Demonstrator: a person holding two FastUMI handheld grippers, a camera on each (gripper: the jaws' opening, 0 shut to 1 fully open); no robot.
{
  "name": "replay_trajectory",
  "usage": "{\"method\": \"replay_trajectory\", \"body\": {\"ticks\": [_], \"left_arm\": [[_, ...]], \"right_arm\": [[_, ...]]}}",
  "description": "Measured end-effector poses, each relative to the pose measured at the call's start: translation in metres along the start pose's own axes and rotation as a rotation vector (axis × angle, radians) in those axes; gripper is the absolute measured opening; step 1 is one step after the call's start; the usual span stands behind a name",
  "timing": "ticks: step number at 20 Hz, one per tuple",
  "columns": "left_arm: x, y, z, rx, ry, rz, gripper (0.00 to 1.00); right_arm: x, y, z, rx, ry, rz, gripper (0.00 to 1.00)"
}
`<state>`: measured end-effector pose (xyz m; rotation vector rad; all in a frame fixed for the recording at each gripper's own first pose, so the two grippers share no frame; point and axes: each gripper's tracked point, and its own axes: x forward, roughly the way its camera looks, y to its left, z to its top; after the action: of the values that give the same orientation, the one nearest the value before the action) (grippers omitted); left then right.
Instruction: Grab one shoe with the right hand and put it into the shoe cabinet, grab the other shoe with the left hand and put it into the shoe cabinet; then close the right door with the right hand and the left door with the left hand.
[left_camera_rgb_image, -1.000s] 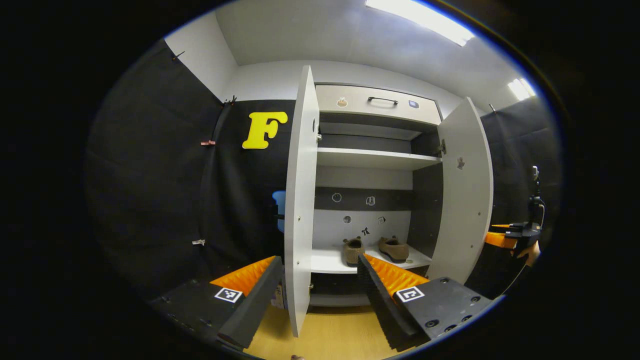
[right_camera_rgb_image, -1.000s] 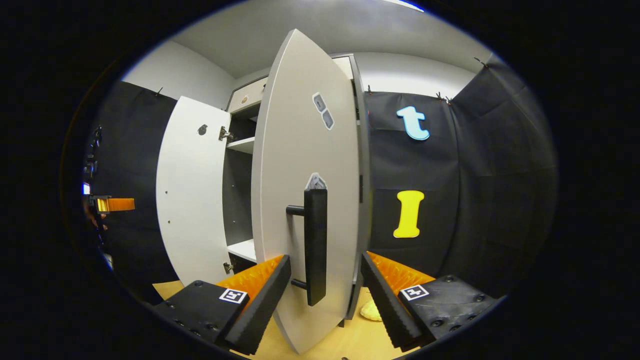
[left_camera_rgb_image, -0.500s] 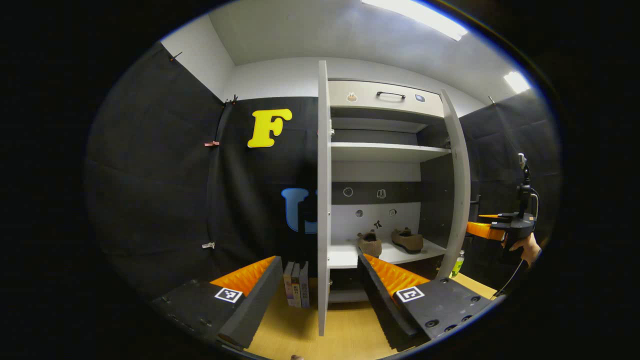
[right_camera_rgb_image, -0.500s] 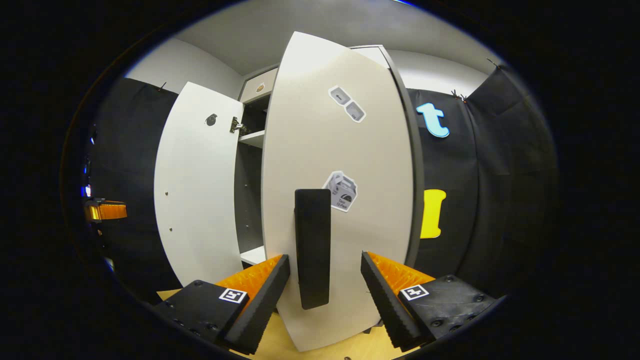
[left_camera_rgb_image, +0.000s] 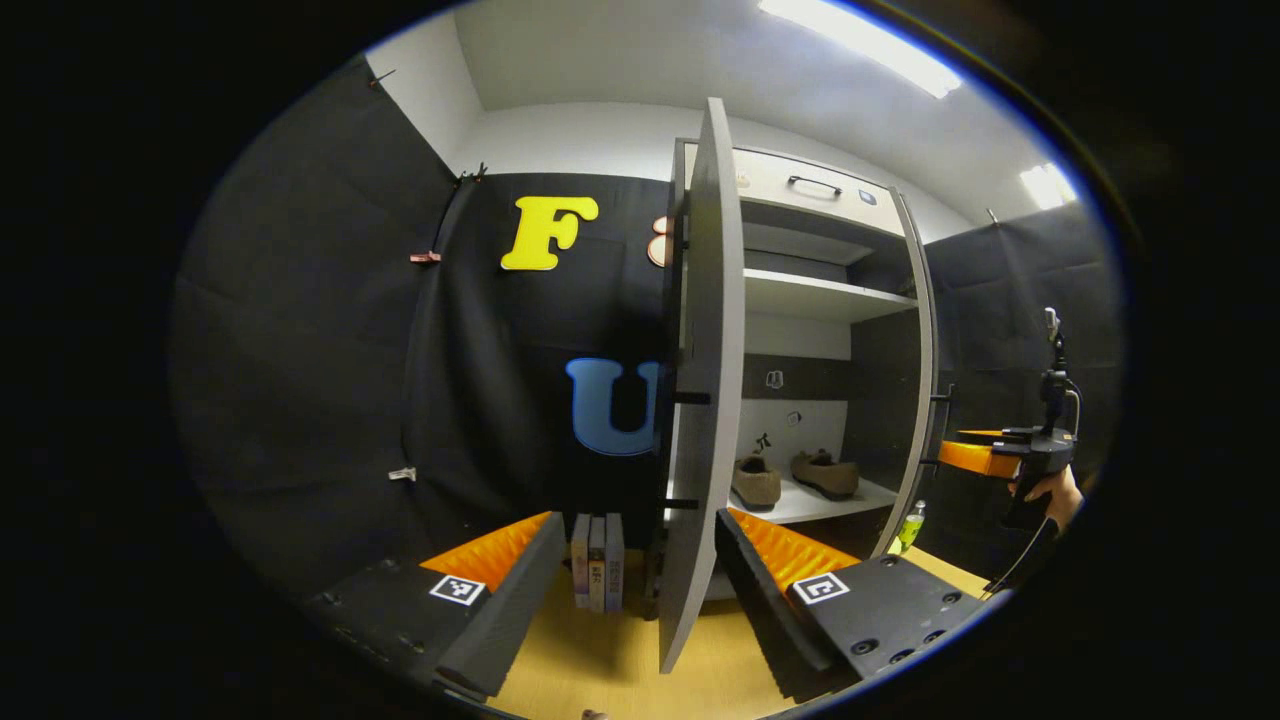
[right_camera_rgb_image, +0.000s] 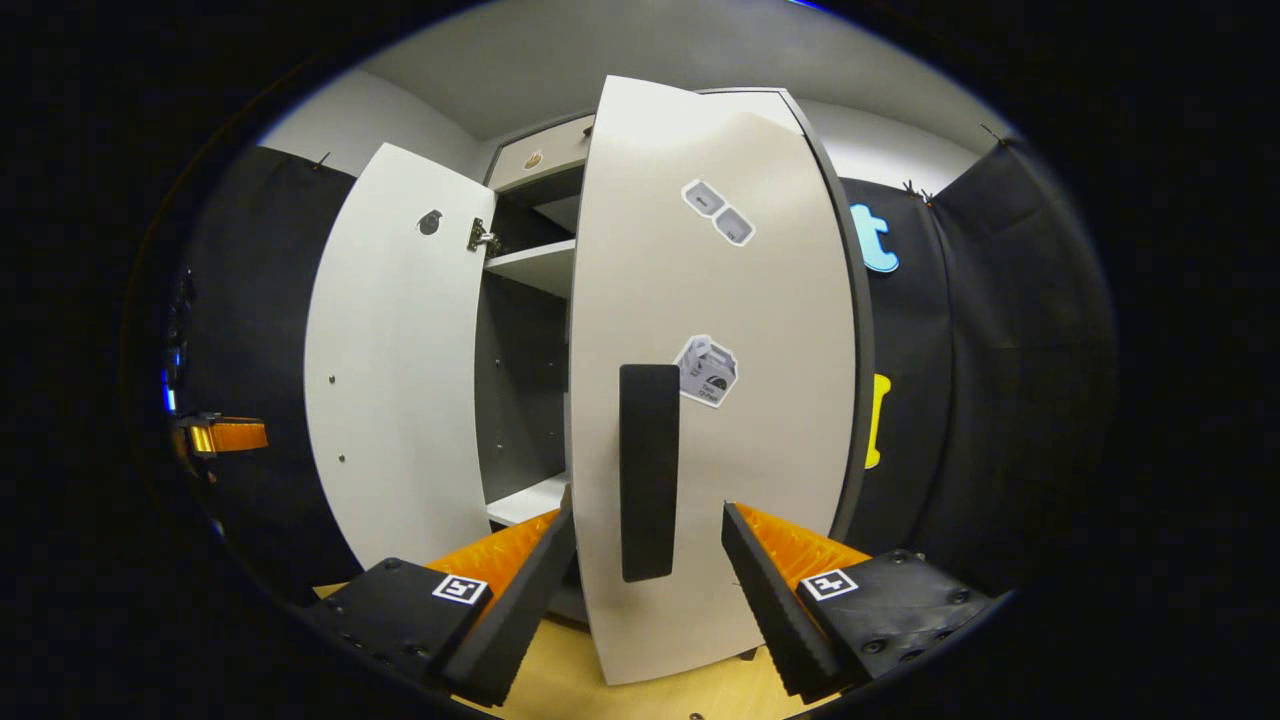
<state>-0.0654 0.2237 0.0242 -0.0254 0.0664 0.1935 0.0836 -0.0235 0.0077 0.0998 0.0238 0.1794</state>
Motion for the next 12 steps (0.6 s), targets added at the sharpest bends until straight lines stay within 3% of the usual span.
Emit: {"method": "replay_trajectory", "body": {"ticks": [6, 9, 12], "left_arm": [[0.07, 0.026, -0.021, -0.006, 0.047, -0.104, 0.95], [0.091, 0.007, -0.02, -0.016, 0.047, -0.205, 0.95], [0.093, 0.001, -0.018, -0.018, 0.047, -0.252, 0.93]], "right_arm": [[-0.043, -0.017, 0.003, -0.007, 0.007, -0.12, 0.98], [-0.057, -0.021, 0.002, -0.018, 0.015, -0.175, 0.98], [-0.065, -0.021, -0.004, -0.024, 0.029, -0.209, 0.97]]}}
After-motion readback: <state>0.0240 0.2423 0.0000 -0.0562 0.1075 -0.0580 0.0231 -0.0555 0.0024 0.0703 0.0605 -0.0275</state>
